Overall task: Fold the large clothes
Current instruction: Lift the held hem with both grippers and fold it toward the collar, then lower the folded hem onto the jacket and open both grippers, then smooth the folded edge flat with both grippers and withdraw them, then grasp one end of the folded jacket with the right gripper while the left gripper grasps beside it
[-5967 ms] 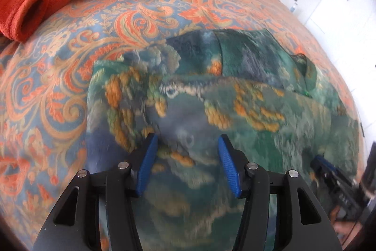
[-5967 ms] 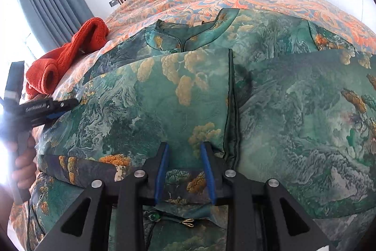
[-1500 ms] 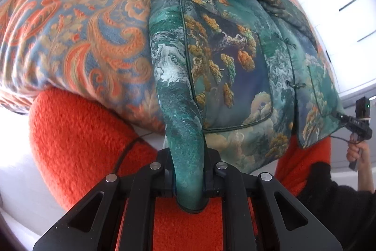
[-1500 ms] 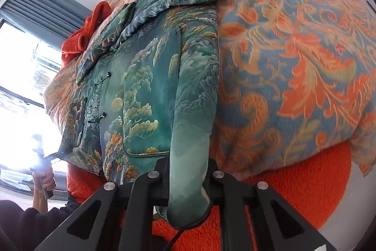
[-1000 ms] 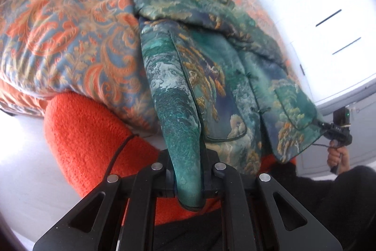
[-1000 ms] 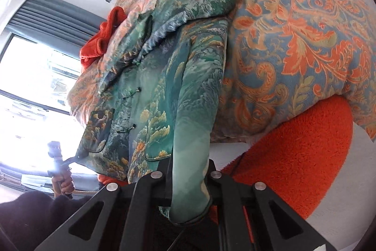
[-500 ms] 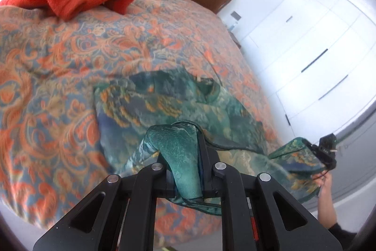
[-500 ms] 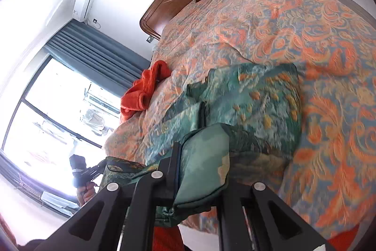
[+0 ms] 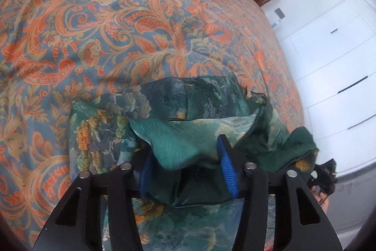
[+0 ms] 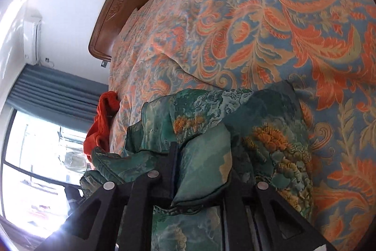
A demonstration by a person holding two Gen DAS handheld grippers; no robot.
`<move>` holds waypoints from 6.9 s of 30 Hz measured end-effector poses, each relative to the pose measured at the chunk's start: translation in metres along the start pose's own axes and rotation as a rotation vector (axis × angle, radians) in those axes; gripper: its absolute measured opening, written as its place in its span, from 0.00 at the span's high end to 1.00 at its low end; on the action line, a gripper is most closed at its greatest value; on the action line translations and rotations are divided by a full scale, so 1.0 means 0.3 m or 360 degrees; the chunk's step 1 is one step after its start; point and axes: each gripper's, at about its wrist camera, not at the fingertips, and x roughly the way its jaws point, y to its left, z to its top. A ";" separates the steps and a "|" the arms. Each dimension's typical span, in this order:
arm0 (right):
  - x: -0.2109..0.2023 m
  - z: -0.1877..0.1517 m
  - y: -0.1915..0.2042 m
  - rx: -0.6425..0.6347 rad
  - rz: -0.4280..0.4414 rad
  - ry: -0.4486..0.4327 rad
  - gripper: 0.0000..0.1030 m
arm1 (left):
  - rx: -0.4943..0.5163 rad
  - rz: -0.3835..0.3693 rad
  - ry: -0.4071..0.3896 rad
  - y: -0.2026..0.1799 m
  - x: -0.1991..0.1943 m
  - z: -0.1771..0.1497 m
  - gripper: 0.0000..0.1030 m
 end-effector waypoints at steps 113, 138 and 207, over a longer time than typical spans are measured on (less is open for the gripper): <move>0.177 0.136 0.202 -0.0662 -0.0763 -0.0314 0.42 | 0.0360 0.0563 -0.0610 -0.054 0.077 0.032 0.11; 0.543 0.065 0.312 -0.0939 -0.0358 -0.0145 0.45 | 0.0292 0.0525 -0.0447 0.042 0.448 0.171 0.25; -0.313 -0.604 -0.039 -0.0498 -0.0285 -0.0375 0.25 | 0.1300 0.0480 -0.0157 -0.567 0.294 -0.614 0.06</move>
